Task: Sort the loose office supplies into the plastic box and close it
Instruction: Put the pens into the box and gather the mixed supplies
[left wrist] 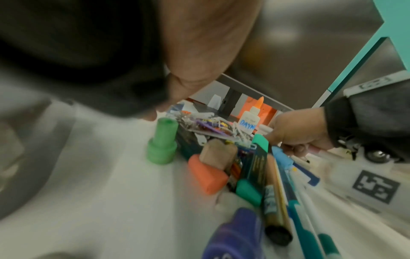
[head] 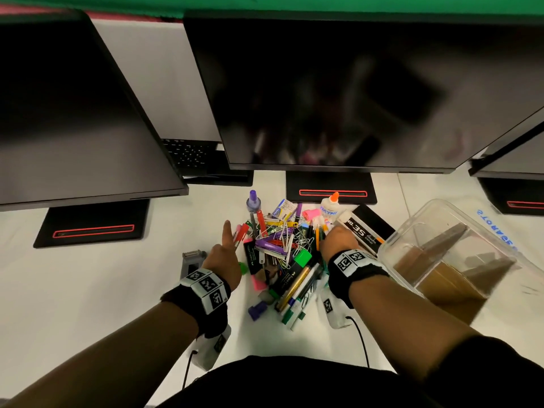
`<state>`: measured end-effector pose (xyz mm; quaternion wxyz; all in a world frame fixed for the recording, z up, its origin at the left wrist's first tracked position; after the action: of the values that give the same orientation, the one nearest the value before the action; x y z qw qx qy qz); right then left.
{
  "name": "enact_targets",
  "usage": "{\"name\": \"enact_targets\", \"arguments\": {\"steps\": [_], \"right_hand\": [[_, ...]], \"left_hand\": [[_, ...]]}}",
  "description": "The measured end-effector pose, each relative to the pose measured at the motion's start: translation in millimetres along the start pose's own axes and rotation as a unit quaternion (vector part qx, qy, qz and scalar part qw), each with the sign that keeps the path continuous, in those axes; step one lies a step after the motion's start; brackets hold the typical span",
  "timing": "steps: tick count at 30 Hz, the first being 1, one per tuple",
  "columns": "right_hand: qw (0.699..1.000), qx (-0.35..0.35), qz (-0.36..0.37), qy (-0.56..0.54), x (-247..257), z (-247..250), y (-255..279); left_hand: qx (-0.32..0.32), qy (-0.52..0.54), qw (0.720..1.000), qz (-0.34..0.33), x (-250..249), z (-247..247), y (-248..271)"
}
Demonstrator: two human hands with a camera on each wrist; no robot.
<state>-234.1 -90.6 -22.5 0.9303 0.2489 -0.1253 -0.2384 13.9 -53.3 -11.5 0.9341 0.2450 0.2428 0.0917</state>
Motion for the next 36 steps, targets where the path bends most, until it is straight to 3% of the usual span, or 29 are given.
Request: {"name": "enact_targets", "arguments": {"steps": [8, 11, 16, 20, 22, 30, 31, 32, 36], "right_hand": [[1.0, 0.011, 0.021, 0.019, 0, 8, -1], [0.999, -0.021, 0.001, -0.05, -5, 16, 4], [0.983, -0.066, 0.05, -0.163, -1, 41, 26], [0.929, -0.096, 0.089, -0.347, -6, 78, 52], [0.897, -0.079, 0.081, -0.426, -15, 96, 64], [0.727, -0.069, -0.062, -0.681, -108, 129, 70], [0.718, -0.063, -0.078, -0.688, -117, 129, 68], [0.718, -0.065, -0.087, -0.688, -125, 128, 62], [0.773, -0.055, -0.11, -0.622, -139, 127, 45]], "left_hand": [[-0.008, 0.04, 0.998, -0.051, -16, 15, 11], [0.004, 0.048, 0.997, -0.06, -25, 16, 12], [0.005, 0.032, 0.994, -0.1, -55, 22, 14], [0.026, 0.029, 0.991, -0.131, -80, 20, 15], [0.032, 0.021, 0.988, -0.148, -91, 18, 17], [0.056, 0.01, 0.968, -0.246, -146, 1, 47], [0.059, 0.003, 0.966, -0.251, -151, -2, 49], [0.063, 0.001, 0.964, -0.258, -155, -5, 51], [0.081, 0.003, 0.961, -0.263, -159, -18, 54]]}}
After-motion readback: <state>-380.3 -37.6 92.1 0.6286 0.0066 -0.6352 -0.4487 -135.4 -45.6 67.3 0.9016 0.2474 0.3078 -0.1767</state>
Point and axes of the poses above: each hand's wrist, its own y-axis away from the middle knuckle, its own z-axis out of the back of the hand, x = y × z, the point moved 5 cm from there along -y, towards the middle knuckle, and after that the axes turned 1 degree about y, right-handed, at the moved point
